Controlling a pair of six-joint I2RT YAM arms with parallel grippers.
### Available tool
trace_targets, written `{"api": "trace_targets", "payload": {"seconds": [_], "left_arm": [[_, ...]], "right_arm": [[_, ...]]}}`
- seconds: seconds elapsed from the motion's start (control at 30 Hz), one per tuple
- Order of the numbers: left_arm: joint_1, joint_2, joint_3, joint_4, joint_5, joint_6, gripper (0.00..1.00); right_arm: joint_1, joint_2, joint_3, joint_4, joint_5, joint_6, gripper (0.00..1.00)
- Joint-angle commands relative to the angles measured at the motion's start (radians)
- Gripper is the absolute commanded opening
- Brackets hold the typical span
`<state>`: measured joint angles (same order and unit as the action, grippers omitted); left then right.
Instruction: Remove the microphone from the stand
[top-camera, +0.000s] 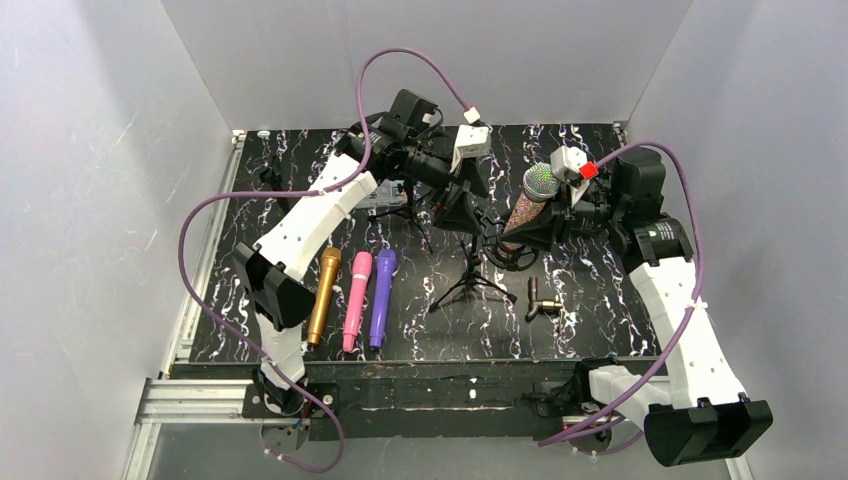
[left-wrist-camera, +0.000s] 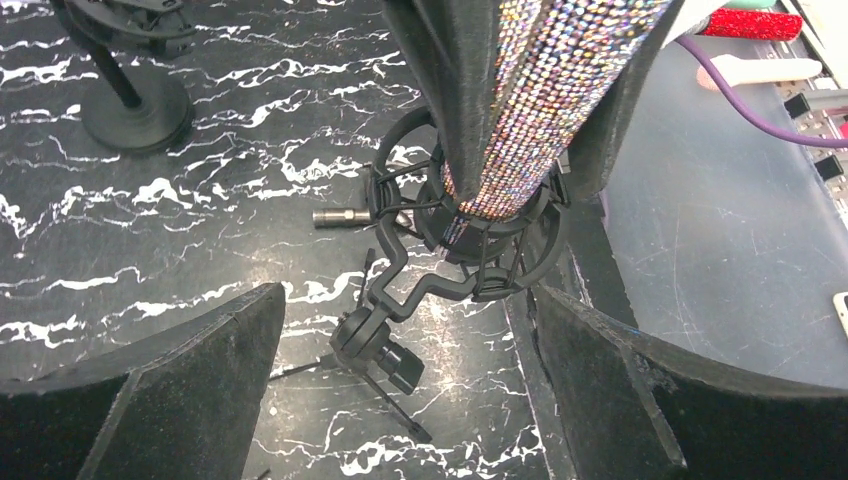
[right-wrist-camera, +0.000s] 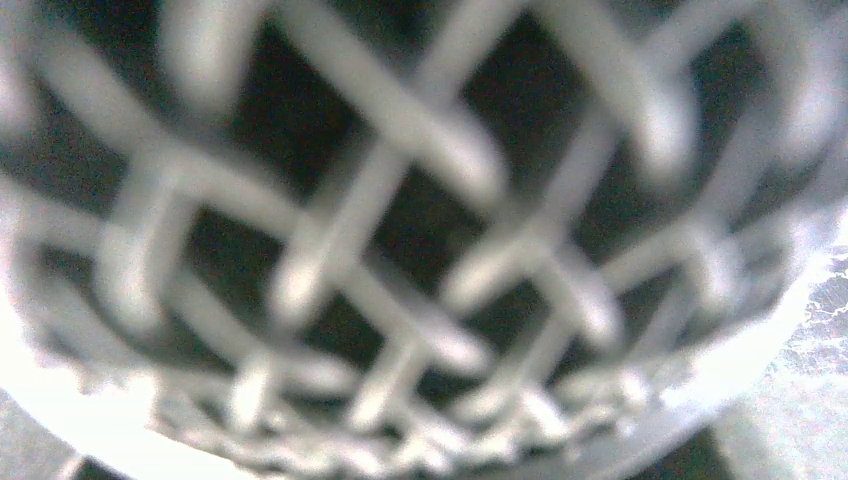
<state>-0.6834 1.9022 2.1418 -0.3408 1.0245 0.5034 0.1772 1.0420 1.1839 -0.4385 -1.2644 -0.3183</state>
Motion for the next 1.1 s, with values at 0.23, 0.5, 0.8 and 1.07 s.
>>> {"api": "trace_targets", "payload": {"seconds": [0.23,0.5,0.8,1.07], "left_arm": [[-0.013,0.045,0.059,-0.085,0.122,0.214,0.92],[-0.019,0.089,0.084,-0.164,0.118,0.323,0.79],[-0.041,0.104,0.091,-0.229,0.104,0.403,0.6],[-0.057,0.11,0.085,-0.231,0.081,0.408,0.4]], "right_arm": [[0.005,-0.018,0.033,-0.054,-0.029,0.014,0.01],[0.005,-0.027,0.042,-0.096,-0.007,-0.01,0.01],[0.004,-0.022,0.04,-0.105,0.007,-0.024,0.01],[0.005,-0.037,0.025,-0.092,0.038,-0.009,0.01]]}}
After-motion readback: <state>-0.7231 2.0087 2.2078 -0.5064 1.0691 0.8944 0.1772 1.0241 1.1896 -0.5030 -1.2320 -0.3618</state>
